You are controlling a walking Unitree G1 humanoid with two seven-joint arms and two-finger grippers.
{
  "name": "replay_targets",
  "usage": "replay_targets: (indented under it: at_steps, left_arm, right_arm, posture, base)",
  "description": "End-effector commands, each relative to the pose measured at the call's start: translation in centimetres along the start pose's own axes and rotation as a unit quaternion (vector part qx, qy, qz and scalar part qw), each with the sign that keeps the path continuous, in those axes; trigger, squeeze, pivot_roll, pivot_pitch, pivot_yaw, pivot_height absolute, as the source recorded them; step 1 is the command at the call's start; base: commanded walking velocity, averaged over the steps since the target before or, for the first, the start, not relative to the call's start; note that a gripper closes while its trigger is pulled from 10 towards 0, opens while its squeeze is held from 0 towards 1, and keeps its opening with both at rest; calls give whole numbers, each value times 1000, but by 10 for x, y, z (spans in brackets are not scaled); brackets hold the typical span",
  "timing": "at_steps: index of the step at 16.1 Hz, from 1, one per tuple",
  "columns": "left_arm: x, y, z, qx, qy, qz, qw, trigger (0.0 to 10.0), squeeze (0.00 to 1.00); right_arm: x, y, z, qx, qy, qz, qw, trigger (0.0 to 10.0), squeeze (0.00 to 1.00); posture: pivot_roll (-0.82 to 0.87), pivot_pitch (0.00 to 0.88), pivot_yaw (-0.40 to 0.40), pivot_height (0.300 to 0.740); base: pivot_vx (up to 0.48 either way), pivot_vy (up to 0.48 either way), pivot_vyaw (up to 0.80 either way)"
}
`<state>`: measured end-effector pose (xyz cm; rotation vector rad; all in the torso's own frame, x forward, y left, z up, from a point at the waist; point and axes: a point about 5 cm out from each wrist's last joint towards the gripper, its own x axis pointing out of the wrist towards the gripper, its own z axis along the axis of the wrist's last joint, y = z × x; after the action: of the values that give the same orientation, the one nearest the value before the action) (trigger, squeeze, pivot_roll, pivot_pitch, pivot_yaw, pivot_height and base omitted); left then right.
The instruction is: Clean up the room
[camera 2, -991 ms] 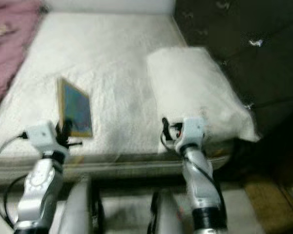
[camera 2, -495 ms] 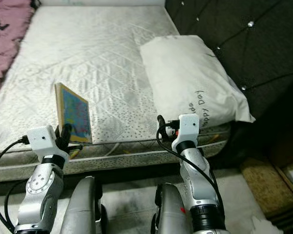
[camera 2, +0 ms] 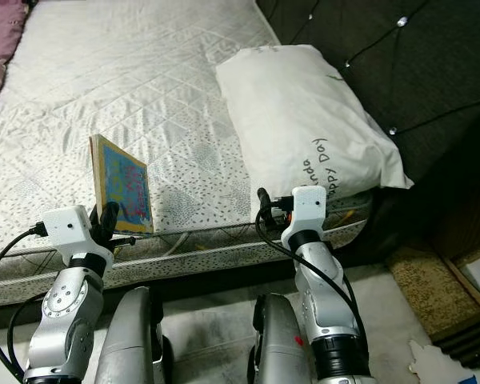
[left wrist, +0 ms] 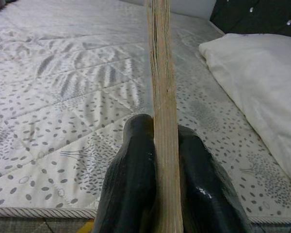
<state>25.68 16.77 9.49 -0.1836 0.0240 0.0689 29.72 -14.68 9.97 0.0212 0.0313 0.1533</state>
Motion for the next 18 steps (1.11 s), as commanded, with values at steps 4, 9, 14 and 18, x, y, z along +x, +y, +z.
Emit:
replay_targets:
  at_steps: [4,9,14,18]
  left_arm:
    - [0,-3,11,-1,-29,-11,1000,10000,0]
    - [1,-5,10,-3,-25,-18,1000,10000,0]
    - [0,-9,3,-14,0,-21,1000,10000,0]
    - [1,-9,2,-19,5,-24,1000,10000,0]
  right_arm:
    - [1,-3,1,-6,-1,-3,1000,10000,0]
    - [3,-5,1,-11,-2,-6,1000,10000,0]
    - [4,-9,2,-17,-3,-13,1000,10000,0]
    - [3,-9,0,-26,-4,-8,1000,10000,0]
  posture:
    - [-59,123,-22,580]
    - [-59,123,-22,580]
    - [-61,131,-21,580]
    - [-60,143,-21,570]
  base:
    - [378,0,0]
    - [398,0,0]
    - [87,0,0]
    - [0,0,0]
